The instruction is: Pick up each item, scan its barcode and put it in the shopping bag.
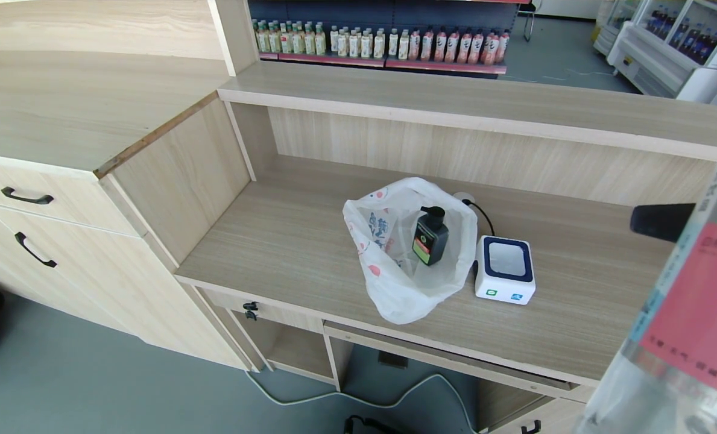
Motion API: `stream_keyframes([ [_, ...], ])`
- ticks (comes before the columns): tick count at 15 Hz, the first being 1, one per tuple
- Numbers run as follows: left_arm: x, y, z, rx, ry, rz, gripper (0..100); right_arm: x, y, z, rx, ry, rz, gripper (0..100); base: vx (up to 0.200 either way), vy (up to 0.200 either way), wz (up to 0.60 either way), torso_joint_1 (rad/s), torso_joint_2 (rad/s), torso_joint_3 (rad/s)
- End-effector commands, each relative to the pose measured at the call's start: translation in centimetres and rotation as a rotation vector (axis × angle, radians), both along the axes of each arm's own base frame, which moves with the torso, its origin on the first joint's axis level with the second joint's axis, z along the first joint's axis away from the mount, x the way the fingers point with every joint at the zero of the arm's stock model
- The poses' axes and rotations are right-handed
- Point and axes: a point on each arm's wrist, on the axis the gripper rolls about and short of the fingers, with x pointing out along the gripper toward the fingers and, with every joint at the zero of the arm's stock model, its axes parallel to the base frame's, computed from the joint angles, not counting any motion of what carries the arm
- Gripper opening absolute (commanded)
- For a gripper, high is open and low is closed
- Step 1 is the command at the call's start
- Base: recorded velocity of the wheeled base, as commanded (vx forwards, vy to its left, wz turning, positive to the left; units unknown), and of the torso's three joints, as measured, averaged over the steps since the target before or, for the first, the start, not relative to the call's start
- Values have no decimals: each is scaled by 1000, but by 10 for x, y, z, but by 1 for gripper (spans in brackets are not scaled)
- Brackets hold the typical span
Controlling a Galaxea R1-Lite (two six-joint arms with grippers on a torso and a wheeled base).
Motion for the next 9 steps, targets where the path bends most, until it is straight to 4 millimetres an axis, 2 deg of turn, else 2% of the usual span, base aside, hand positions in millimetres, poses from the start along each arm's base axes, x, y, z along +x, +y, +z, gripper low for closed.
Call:
stream_keyframes([
  [1, 0, 0, 0, -1, -2, 1, 100, -1, 6, -1, -6, -3, 36, 0, 0, 0, 0, 0, 0, 0],
  [6, 0, 0, 0, -1, -2, 1, 100, 13, 17, -4, -26, -6, 39, 0, 0, 0, 0, 0, 0, 0],
  [7, 0, 0, 0, -1, 0, 1, 100, 20, 22, -4, -34, -39, 34, 0, 0, 0, 0, 0, 0, 0],
  [9, 0, 0, 0, -1, 0, 1, 100, 23, 25, -5, -39, -69, 33, 0, 0, 0, 0, 0, 0, 0],
])
